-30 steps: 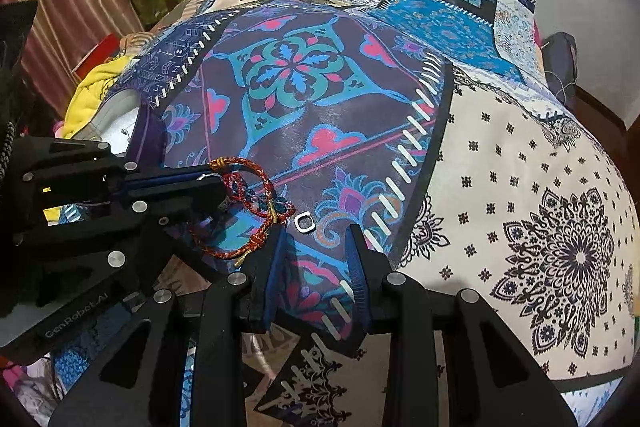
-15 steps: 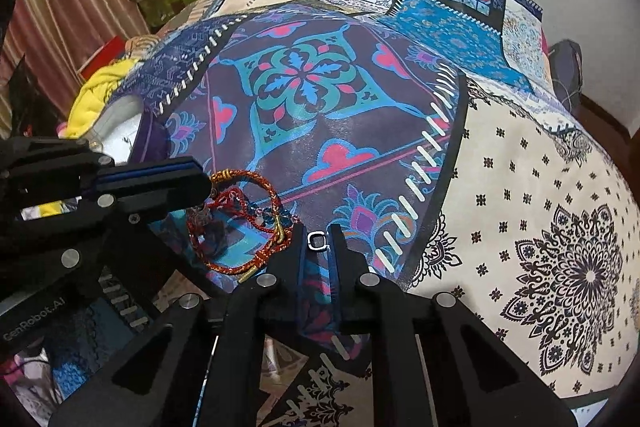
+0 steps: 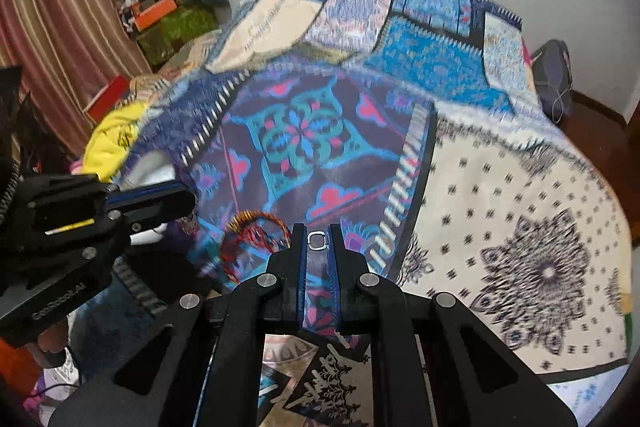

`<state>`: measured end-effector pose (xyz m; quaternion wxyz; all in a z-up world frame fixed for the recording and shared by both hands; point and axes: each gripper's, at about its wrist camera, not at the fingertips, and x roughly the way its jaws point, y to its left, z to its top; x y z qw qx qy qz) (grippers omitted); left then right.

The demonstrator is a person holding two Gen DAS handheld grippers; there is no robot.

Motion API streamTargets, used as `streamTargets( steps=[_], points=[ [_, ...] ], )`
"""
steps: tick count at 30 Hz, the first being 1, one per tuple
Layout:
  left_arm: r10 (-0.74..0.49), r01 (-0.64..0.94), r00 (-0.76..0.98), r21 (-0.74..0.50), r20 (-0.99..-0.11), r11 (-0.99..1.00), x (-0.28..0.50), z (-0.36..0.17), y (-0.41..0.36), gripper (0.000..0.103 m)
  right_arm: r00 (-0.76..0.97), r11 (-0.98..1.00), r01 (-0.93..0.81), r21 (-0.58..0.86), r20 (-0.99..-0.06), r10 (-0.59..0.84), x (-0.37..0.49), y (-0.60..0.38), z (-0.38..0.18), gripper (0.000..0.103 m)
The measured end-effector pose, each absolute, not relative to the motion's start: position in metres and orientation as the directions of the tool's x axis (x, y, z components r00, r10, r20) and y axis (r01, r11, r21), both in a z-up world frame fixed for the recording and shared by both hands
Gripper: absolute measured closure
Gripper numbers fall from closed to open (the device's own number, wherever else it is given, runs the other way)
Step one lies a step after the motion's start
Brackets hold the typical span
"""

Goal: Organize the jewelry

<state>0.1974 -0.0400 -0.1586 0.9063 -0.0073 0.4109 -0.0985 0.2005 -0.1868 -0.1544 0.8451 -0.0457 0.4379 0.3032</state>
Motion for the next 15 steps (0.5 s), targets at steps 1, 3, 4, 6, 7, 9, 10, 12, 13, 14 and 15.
streamTargets(
  steps=[1, 3, 4, 6, 7, 9, 10, 12, 13, 14, 15],
  points=[
    [-0.184, 0.17, 0.648, -0.094, -0.739, 0.981, 0.196, -0.156, -0.038, 0.101, 0.442, 0.812, -0.553, 0.186, -0.761, 0.475, 0.199, -0.187, -0.149, 0.094],
    [-0.179, 0.165, 0.664, -0.091, -0.726, 0.982, 0.192, -0.147, -0.033, 0.101, 0.471, 0.812, -0.556, 0.178, -0.737, 0.484, 0.195, -0.188, -0.133, 0.094],
    [-0.176, 0.161, 0.672, -0.09, -0.719, 0.983, 0.189, -0.143, -0.029, 0.101, 0.481, 0.811, -0.558, 0.174, -0.729, 0.487, 0.194, -0.187, -0.128, 0.094],
    [-0.173, 0.156, 0.683, -0.09, -0.709, 0.984, 0.184, -0.137, -0.024, 0.101, 0.506, 0.81, -0.563, 0.162, -0.708, 0.493, 0.19, -0.185, -0.114, 0.094],
    [-0.171, 0.153, 0.69, -0.089, -0.704, 0.984, 0.181, -0.133, -0.02, 0.101, 0.518, 0.809, -0.567, 0.155, -0.697, 0.496, 0.187, -0.183, -0.108, 0.094],
    [-0.164, 0.148, 0.701, -0.083, -0.694, 0.985, 0.176, -0.127, -0.014, 0.101, 0.533, 0.805, -0.576, 0.144, -0.68, 0.503, 0.182, -0.178, -0.099, 0.094],
    [-0.161, 0.146, 0.704, -0.081, -0.691, 0.986, 0.175, -0.125, -0.013, 0.101, 0.537, 0.8, -0.583, 0.141, -0.673, 0.51, 0.179, -0.173, -0.095, 0.094],
    [-0.153, 0.139, 0.714, -0.077, -0.683, 0.987, 0.17, -0.12, -0.007, 0.101, 0.537, 0.791, -0.595, 0.14, -0.663, 0.521, 0.175, -0.166, -0.091, 0.094],
    [-0.149, 0.134, 0.719, -0.075, -0.679, 0.988, 0.167, -0.118, -0.003, 0.101, 0.534, 0.786, -0.602, 0.141, -0.661, 0.528, 0.173, -0.162, -0.089, 0.094],
    [-0.145, 0.13, 0.721, -0.074, -0.677, 0.989, 0.166, -0.117, 0.0, 0.101, 0.531, 0.781, -0.609, 0.142, -0.658, 0.534, 0.172, -0.158, -0.088, 0.094],
    [-0.142, 0.126, 0.723, -0.074, -0.676, 0.989, 0.164, -0.116, 0.003, 0.101, 0.527, 0.775, -0.616, 0.143, -0.657, 0.54, 0.169, -0.154, -0.088, 0.094]
  ],
)
